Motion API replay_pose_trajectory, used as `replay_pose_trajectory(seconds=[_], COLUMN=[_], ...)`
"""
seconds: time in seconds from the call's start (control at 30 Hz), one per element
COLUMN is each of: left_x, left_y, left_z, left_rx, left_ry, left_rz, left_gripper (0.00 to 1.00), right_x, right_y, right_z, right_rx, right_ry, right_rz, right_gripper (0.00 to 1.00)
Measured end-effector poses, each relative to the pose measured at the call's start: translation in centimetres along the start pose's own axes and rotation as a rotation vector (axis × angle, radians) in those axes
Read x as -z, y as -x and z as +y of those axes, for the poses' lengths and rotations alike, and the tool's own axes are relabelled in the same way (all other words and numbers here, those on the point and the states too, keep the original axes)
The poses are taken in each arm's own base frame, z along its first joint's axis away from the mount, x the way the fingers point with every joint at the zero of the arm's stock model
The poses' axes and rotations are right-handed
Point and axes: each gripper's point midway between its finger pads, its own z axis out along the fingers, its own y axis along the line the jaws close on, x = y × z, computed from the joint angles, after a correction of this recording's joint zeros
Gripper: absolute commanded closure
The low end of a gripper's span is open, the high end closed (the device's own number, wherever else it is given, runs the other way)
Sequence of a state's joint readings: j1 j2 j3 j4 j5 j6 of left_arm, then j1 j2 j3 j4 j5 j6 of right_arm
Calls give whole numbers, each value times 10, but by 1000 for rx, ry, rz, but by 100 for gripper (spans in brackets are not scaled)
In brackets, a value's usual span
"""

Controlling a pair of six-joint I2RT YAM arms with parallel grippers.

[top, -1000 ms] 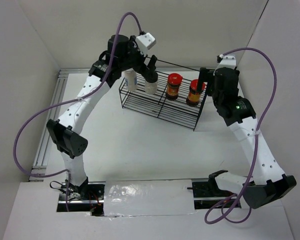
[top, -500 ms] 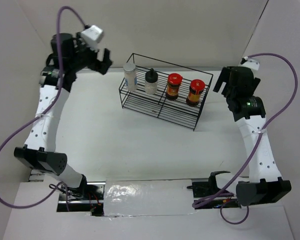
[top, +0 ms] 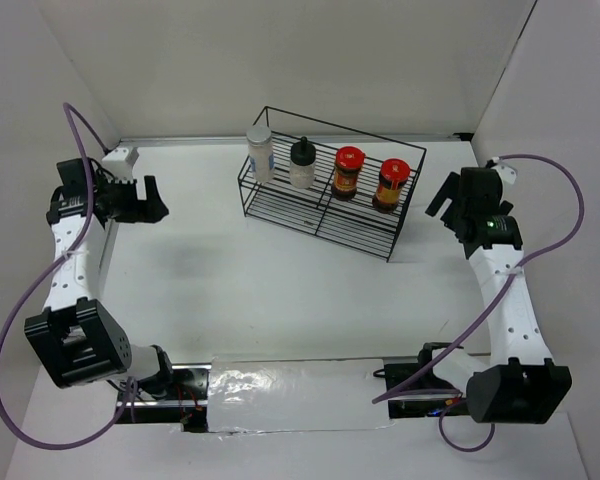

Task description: Organize the condiment bottles

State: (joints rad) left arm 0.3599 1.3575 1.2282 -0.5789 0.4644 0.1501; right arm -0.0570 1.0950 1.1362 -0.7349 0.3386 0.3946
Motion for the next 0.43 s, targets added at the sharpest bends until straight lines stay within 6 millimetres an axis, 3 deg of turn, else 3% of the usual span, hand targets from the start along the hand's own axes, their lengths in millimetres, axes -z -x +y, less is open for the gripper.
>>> replay_pose_trajectory(seconds=[0.43], left_x=[5], left_y=[6], left_z=[-27], left_rx=[14], left_ry=[-134], left_rz=[-37], left_gripper=[1], right_x=[18], right_y=[4], right_z=[-1], right_rx=[-124], right_ry=[30], right_rz=[-52], right_gripper=[0])
